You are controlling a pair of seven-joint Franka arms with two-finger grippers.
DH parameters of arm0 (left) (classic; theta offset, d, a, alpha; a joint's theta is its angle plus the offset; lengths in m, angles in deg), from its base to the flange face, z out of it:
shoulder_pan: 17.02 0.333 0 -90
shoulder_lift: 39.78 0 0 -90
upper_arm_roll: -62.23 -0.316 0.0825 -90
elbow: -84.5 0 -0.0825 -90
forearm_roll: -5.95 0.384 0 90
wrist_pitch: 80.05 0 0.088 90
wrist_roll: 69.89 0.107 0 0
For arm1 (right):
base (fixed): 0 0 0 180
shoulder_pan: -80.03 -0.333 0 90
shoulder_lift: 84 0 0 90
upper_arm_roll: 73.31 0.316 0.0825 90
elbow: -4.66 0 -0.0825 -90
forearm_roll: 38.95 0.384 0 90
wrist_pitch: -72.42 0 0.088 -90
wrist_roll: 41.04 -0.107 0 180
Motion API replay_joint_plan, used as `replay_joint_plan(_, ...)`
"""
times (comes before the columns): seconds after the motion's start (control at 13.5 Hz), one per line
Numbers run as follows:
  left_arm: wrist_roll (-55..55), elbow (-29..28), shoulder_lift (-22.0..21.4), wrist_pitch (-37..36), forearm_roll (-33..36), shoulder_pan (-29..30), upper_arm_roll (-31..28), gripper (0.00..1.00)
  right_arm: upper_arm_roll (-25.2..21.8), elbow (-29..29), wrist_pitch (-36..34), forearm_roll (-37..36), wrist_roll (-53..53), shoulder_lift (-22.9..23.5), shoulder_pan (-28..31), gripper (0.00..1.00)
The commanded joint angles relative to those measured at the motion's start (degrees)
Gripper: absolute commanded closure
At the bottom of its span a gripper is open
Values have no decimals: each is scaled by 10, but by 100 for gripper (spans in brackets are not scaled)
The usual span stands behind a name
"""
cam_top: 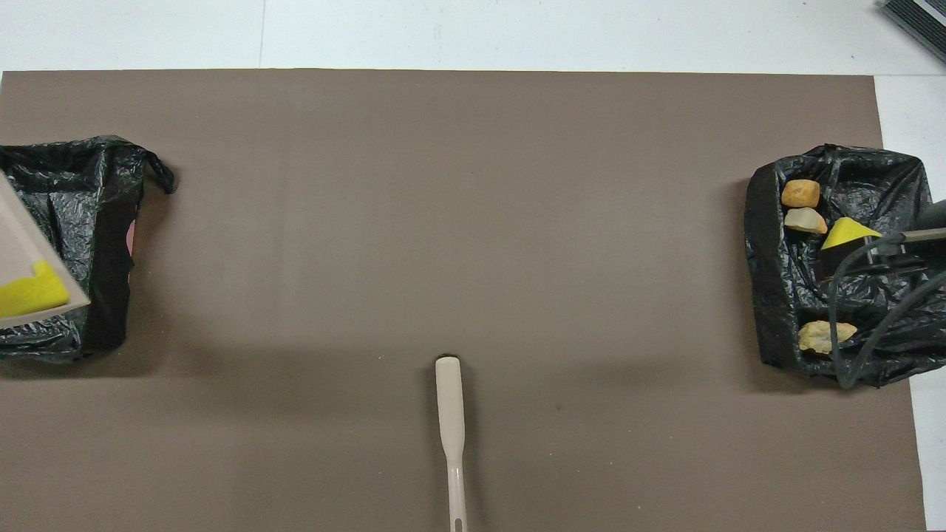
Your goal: Sweep and dump trash in bin
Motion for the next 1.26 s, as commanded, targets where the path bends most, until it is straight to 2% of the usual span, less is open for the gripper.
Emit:
replay_joint_plan(0.0,-83,7,-9,-18,-70,-1,-2,100,7,3,-4,1,-9,-2,6,0)
replay_joint_plan(0.15,-82,6,-9,-6,-42,6,-9,100,7,3,-5,1,-9,-2,6,0)
replay_joint_plan(0.37,-72,-17,14,42,102,5,-9,100,7,3,-5,1,-9,-2,6,0)
replay_joint_plan(0.52,-27,-21,47,52,207,11,-9,100,7,3,-5,1,-9,-2,6,0)
replay_joint_plan(0.59,3,-16,67,56,236,22,-9,100,7,3,-5,1,-9,-2,6,0)
replay_joint_plan(0.82,19,-16,125,93,342,3,-8,100,7,3,-5,1,-9,-2,6,0)
replay_joint_plan(1.04,37,-17,132,80,360,-24,-3,100,7,3,-5,1,-9,-2,6,0)
replay_joint_plan(1.19,35,-18,134,9,365,-52,-1,100,7,3,-5,1,-9,-2,6,0)
